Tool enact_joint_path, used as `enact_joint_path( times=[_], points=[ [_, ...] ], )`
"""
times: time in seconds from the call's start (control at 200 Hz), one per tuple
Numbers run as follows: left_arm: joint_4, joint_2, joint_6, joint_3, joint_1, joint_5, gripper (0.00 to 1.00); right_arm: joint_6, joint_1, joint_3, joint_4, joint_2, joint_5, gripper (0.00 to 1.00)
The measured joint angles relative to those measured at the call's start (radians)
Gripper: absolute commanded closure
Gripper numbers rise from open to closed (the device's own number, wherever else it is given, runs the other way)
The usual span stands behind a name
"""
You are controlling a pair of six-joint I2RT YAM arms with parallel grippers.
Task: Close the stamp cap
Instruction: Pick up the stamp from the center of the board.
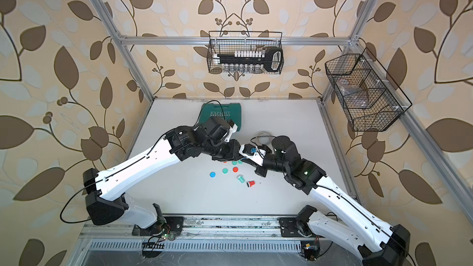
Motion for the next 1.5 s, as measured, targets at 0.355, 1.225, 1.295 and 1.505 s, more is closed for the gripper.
enact_joint_path(
  times=[0.355,1.225,1.295,1.505],
  points=[
    [0.012,-0.013,-0.006,0.000,0.000,0.008,0.80,0.027,0.000,0.000,0.010,-0.023,-0.001,0.68],
    [0.320,-0.330,-0.053,0.034,0.000,0.269,0.86,0.296,0.000,0.209,0.420,-0.153,-0.180,0.47],
    [0.341,-0.323,-0.056,0.035,0.000,0.301,0.86,0.308,0.000,0.236,0.439,-0.113,-0.222,0.50],
    [0.379,-0.301,-0.059,0.046,0.000,0.353,0.87,0.339,0.000,0.251,0.494,-0.071,-0.306,0.57]
  ],
)
